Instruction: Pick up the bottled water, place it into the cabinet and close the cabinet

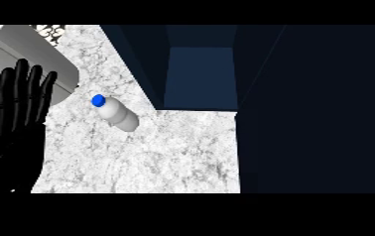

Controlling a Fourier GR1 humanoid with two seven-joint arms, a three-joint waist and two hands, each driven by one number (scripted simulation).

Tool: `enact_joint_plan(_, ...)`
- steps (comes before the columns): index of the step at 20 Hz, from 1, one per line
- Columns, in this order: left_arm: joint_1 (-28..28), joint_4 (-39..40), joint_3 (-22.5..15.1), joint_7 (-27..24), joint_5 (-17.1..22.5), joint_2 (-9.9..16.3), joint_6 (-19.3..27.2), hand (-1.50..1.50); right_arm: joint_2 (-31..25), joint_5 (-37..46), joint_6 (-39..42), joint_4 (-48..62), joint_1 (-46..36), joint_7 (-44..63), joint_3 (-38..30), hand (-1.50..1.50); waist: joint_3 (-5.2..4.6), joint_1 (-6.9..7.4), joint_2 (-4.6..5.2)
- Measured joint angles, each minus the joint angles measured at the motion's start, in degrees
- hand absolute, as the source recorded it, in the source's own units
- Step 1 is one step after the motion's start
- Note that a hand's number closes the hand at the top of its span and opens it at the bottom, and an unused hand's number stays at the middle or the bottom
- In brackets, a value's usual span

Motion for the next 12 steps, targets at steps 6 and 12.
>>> enact_joint_plan(6, -1.79, 0.0, 4.66, 8.52, -8.72, -2.3, 11.18, -1.5, 0.91, 1.09, 0.36, -1.82, 3.03, -1.9, 1.98, -1.5, -1.03, -1.67, -0.75)
enact_joint_plan(12, -5.36, 0.33, 4.03, 18.97, -5.34, -5.13, 27.98, -1.5, 0.91, -4.7, 5.12, -7.75, 7.18, 4.43, 8.45, -1.5, -1.36, -2.55, -1.0)
